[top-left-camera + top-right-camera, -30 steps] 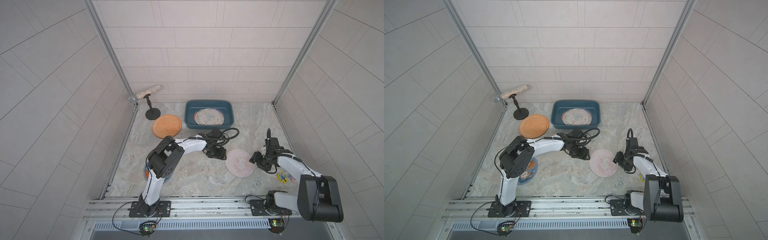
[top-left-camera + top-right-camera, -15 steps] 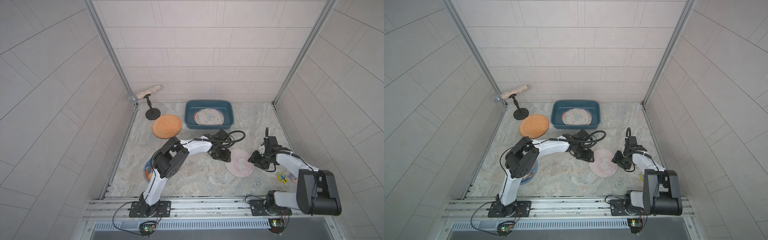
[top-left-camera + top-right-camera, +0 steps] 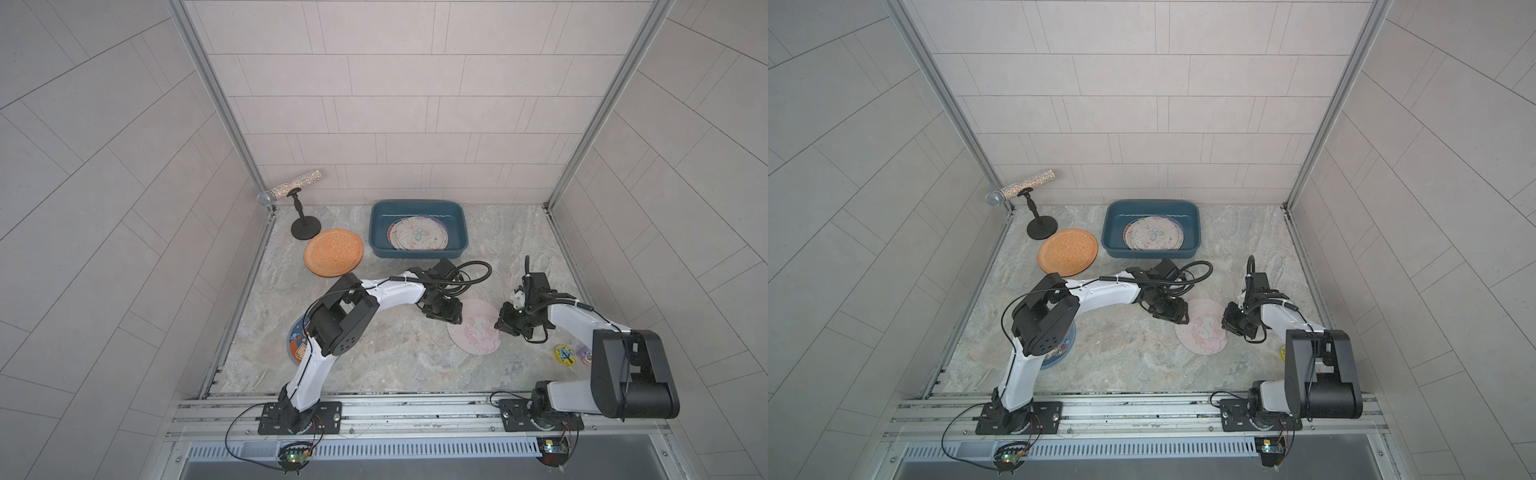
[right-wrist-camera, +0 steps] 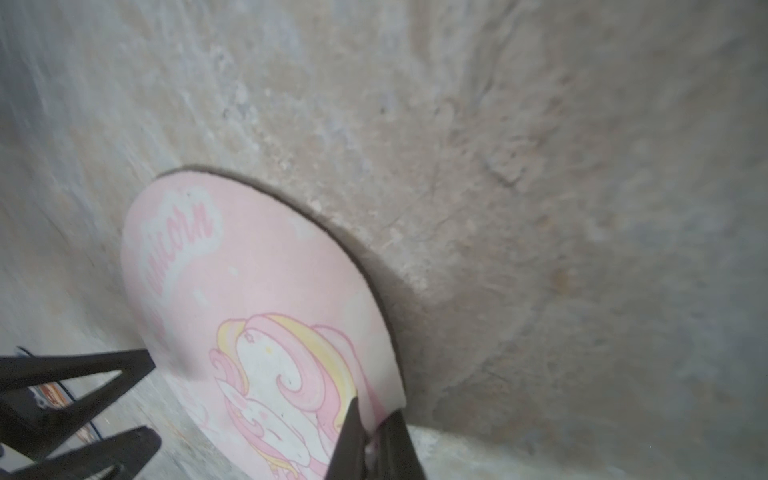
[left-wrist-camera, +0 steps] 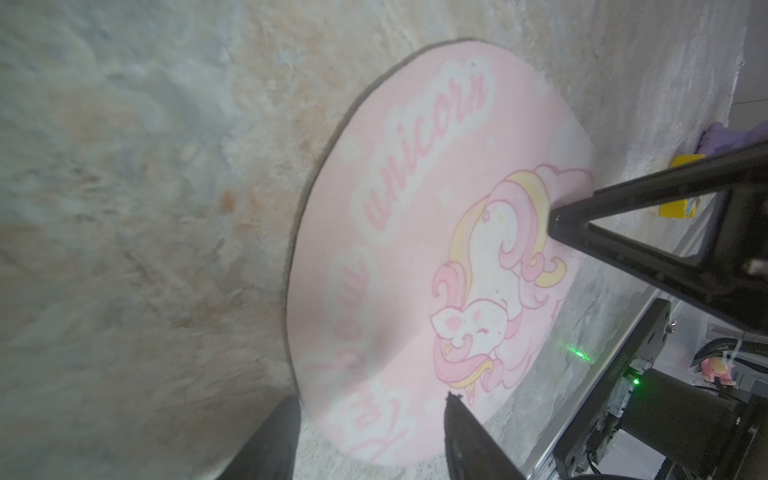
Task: Put the coasters into the storage box
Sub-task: Pick up the coaster from the center of the board.
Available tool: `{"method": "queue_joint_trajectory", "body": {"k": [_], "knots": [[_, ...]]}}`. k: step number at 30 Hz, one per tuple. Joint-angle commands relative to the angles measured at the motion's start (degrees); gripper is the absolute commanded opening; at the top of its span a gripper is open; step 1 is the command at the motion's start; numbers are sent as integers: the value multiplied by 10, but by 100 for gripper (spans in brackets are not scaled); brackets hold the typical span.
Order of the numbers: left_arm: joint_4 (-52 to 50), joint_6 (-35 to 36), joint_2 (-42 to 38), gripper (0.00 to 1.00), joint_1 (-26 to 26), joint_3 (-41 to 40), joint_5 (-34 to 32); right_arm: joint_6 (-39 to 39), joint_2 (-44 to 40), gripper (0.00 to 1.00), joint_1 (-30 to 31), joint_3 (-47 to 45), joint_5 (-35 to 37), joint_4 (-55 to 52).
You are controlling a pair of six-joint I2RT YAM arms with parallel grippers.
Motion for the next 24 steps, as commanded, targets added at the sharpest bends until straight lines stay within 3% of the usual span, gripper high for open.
{"method": "queue_joint_trajectory", "body": {"k": [1,9,15,24], "knots": [[-28,7,18,60,-5,1,-12,2,22,0,6,-29,20,-37],[49,-36,-31,68,22,-59,12,-1,-27,0,6,11,8,-72],[79,-47,-100,79,55,-115,5,-13,-65,0,16,96,-15,-123],[78,-43,-200,89,113,-191,-7,-9,-57,0,74,234,-58,-150]]}}
